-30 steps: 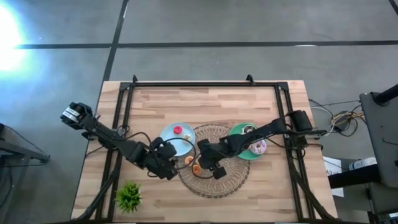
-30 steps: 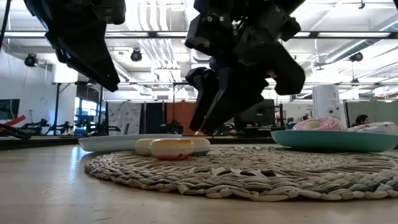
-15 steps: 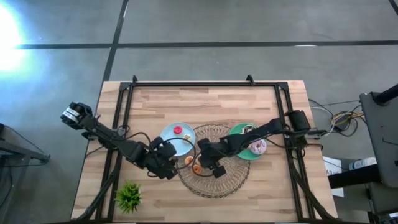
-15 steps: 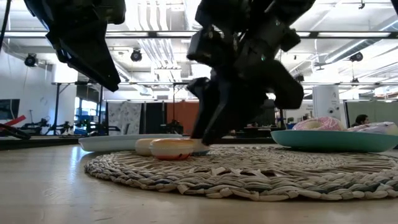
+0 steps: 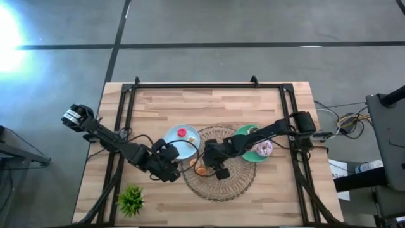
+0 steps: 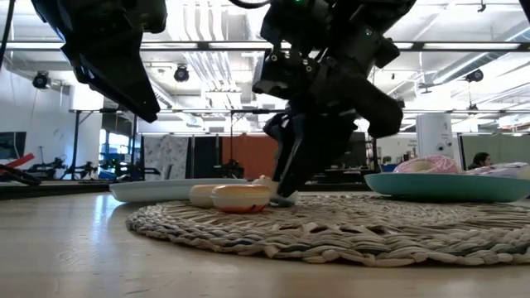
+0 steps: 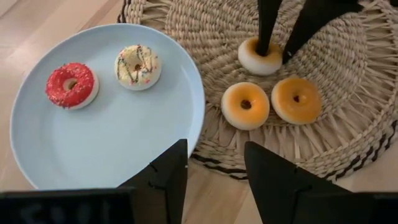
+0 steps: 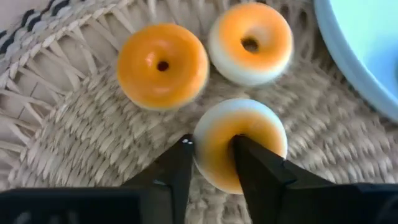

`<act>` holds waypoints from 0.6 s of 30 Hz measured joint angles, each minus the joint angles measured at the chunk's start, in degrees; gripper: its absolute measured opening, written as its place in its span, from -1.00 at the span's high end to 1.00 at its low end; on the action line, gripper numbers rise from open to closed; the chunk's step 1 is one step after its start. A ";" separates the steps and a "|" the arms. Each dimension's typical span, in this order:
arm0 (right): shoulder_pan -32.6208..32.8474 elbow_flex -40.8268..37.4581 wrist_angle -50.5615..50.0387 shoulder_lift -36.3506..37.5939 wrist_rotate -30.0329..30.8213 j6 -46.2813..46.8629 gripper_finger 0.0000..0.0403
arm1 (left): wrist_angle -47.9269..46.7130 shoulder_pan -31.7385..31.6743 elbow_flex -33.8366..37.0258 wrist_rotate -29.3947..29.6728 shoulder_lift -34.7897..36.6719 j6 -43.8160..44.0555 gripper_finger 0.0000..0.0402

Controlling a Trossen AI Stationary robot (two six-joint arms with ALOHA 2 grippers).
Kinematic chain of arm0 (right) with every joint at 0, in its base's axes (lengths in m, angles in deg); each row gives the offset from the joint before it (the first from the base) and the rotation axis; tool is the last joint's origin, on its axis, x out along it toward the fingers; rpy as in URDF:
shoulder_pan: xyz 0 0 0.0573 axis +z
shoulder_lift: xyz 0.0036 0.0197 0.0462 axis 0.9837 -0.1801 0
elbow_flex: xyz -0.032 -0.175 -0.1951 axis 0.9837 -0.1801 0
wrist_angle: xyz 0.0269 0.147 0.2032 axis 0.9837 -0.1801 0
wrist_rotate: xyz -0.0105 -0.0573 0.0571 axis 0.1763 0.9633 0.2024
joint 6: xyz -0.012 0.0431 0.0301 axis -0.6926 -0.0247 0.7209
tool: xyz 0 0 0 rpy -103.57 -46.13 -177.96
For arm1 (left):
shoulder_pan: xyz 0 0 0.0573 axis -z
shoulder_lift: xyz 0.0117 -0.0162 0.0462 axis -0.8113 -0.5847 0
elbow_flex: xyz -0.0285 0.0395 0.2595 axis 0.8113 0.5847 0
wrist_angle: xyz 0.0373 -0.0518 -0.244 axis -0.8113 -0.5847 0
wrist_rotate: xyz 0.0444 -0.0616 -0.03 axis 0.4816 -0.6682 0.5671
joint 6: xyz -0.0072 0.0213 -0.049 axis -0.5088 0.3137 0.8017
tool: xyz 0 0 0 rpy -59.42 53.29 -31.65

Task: Pick & Place donuts
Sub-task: Put the small blue donut on the blue plate

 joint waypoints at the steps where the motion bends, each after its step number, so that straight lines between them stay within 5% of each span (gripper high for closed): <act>1: -0.40 -0.06 -0.42 0.20 -0.62 1.29 0.55 | 0.02 0.00 0.00 0.06 0.00 0.00 0.34; 6: -4.02 -1.58 0.22 1.78 -9.47 9.66 0.90 | -0.01 0.00 -0.01 1.78 0.00 -0.04 0.34; 11: -9.55 -6.23 8.75 8.38 -12.40 22.91 0.93 | 0.05 0.00 -1.38 5.67 0.13 -1.00 0.34; 18: -19.90 -19.71 40.42 14.13 -18.80 61.30 0.93 | 3.89 -0.05 -3.39 17.85 0.20 -5.20 0.34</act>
